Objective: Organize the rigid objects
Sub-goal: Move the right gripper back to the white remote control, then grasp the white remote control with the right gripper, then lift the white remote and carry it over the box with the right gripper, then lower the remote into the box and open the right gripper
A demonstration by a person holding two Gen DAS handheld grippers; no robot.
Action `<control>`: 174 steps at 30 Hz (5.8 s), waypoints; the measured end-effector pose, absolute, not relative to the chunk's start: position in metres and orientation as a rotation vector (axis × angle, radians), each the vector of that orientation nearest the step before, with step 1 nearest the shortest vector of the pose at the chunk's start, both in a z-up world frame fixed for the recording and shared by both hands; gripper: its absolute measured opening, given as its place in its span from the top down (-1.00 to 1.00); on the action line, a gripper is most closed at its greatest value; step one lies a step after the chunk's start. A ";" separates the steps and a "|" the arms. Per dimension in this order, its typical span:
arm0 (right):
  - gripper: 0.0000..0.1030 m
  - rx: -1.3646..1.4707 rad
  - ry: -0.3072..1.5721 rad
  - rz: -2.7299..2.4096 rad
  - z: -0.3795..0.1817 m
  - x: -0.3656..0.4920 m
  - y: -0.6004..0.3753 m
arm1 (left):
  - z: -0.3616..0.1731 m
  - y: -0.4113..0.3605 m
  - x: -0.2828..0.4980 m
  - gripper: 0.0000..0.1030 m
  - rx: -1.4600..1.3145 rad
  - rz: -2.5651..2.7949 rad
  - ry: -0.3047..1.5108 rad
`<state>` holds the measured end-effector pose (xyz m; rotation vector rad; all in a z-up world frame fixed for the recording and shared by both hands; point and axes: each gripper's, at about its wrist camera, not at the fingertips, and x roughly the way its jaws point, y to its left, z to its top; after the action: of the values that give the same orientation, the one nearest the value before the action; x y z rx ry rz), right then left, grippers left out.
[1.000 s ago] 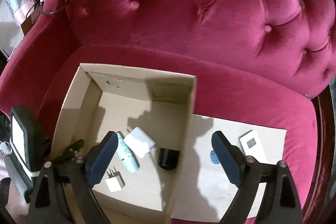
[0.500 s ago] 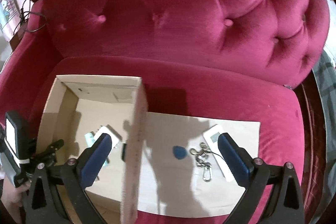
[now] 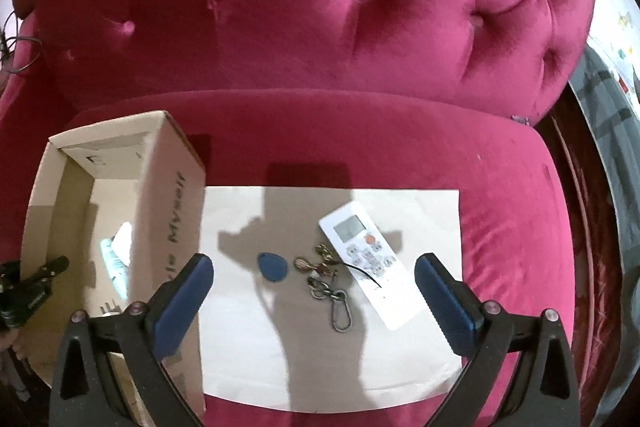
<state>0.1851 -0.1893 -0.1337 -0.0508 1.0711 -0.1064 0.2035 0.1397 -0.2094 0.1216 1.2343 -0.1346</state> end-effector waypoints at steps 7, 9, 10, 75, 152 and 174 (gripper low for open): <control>-0.99 -0.030 1.095 -0.149 -0.155 0.181 -0.207 | -0.209 0.138 0.203 0.68 0.122 -0.133 1.235; -0.99 -0.019 1.101 -0.158 -0.160 0.180 -0.210 | -0.209 0.138 0.203 0.68 0.123 -0.133 1.234; -0.99 -0.017 1.102 -0.157 -0.161 0.180 -0.211 | -0.209 0.138 0.203 0.68 0.124 -0.133 1.234; 0.03 -0.119 1.262 -0.030 -0.242 0.229 -0.259 | -0.212 0.126 0.206 0.68 0.153 -0.124 1.242; 0.05 -0.146 1.094 0.227 -0.171 0.173 -0.007 | -0.209 0.131 0.203 0.68 0.140 -0.123 1.236; 0.04 -0.216 1.266 0.168 -0.243 0.159 0.007 | -0.210 0.130 0.202 0.68 0.146 -0.122 1.232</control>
<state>0.1593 0.0071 -0.2427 -0.2160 1.2660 0.1680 0.2018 0.1302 -0.2101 0.1457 1.2316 -0.1216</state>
